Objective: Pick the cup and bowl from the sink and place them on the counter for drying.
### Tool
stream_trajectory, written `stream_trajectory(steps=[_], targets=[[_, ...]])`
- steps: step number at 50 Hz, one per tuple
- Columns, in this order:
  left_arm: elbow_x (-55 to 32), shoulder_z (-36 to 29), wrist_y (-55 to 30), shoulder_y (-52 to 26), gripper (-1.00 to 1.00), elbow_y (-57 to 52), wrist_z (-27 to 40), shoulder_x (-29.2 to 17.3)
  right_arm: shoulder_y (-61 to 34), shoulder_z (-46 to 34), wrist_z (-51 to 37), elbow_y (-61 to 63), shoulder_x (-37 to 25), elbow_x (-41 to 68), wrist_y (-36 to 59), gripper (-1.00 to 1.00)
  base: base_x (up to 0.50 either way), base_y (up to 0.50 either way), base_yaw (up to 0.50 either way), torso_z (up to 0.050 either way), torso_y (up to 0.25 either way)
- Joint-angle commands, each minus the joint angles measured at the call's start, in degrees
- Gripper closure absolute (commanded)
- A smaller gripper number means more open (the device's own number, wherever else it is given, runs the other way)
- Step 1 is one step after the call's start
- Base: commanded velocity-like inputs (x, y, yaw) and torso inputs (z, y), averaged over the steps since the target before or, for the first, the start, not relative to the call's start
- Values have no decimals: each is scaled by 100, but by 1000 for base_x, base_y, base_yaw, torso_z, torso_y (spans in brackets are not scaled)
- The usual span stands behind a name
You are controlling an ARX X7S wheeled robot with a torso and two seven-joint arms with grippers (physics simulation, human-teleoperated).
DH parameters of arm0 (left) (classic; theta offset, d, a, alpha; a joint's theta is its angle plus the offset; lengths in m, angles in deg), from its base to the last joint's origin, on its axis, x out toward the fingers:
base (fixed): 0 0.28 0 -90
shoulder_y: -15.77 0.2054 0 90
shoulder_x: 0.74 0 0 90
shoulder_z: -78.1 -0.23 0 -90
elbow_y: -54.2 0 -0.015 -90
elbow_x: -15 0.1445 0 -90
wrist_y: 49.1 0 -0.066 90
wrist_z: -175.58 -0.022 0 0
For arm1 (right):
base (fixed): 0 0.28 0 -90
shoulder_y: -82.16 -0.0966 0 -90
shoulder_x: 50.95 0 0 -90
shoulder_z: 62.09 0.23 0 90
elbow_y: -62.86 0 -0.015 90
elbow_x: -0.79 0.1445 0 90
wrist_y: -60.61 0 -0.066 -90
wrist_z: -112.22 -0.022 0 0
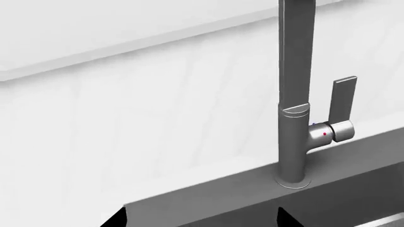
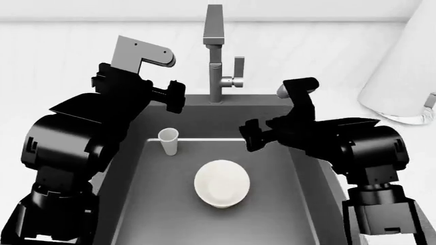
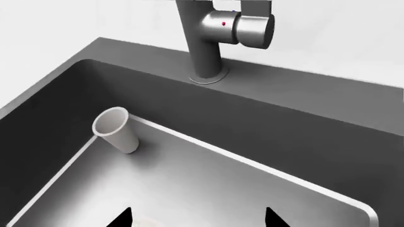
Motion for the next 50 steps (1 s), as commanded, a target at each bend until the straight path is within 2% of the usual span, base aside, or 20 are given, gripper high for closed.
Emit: stream_trajectory(steps=[1, 26, 43, 46, 50], targets=[[-60, 125, -74, 29, -100, -179, -78, -110, 38, -238, 261, -721, 213, -60, -223, -100, 0, 0, 0, 0, 0], [-98, 123, 8, 218, -100, -222, 21, -98, 750, 145, 6, -1705, 599, 77, -805, -100, 0, 0, 0, 0, 0], [-152, 159, 29, 228, -100, -191, 45, -109, 892, -58, 257, -2233, 744, 100, -1097, -100, 0, 0, 0, 0, 0], [-166, 136, 45, 264, -100, -262, 23, -137, 1122, -216, 168, -1638, 744, 121, -790, -100, 0, 0, 0, 0, 0], [-205, 180, 70, 296, -100, -326, 10, -156, 1073, -219, 161, -1944, 759, 67, -1001, -100, 0, 0, 0, 0, 0]])
